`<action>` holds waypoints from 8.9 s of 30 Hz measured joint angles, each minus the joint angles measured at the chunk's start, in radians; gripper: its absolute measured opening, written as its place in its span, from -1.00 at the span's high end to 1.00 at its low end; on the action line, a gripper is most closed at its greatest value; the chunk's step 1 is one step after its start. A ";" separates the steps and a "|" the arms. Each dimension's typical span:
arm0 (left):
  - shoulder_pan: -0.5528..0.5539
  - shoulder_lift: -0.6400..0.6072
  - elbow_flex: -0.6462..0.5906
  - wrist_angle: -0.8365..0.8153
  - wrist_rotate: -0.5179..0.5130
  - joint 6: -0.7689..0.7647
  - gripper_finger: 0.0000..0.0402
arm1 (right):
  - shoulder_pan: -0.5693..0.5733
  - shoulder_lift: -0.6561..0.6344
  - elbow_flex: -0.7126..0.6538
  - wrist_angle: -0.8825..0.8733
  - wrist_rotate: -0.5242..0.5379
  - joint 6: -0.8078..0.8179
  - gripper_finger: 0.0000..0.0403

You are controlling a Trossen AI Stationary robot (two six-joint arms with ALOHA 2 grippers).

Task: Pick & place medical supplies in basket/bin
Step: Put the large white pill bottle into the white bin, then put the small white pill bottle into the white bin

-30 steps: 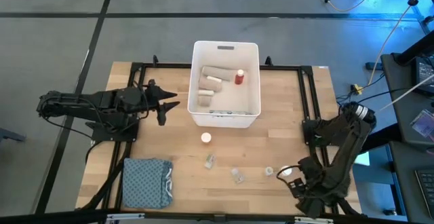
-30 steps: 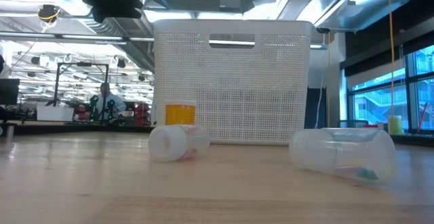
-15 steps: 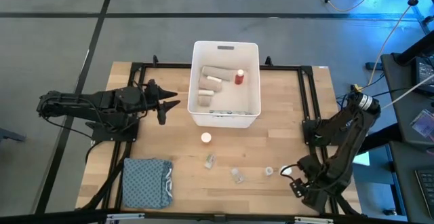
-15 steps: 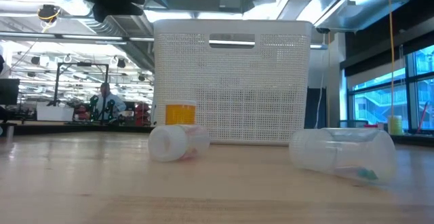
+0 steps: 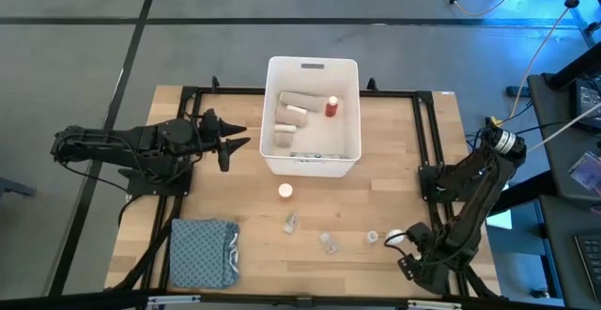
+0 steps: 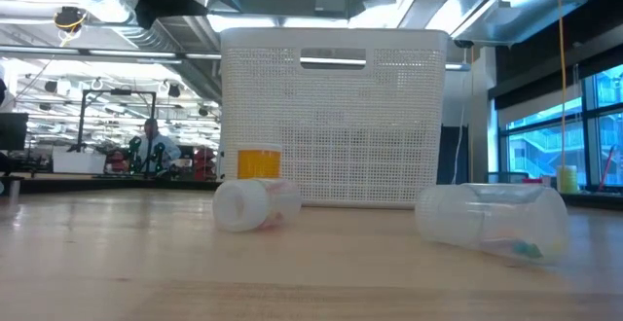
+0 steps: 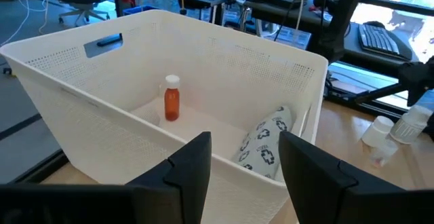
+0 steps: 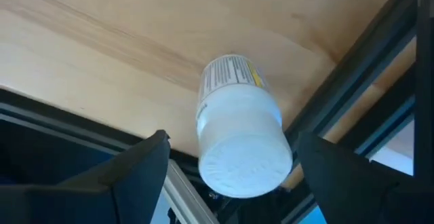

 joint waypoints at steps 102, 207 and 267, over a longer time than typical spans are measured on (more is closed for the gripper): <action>0.000 0.000 0.000 -0.005 0.000 0.014 0.17 | -0.039 0.054 0.122 -0.014 -0.021 -0.105 0.05; 0.000 0.000 0.000 -0.134 0.005 0.106 0.17 | -1.570 0.826 1.224 -0.598 0.176 -2.363 -0.48; -0.050 -0.001 0.000 -0.065 0.298 0.205 0.17 | -0.266 0.159 0.377 -0.530 0.080 -0.229 -0.24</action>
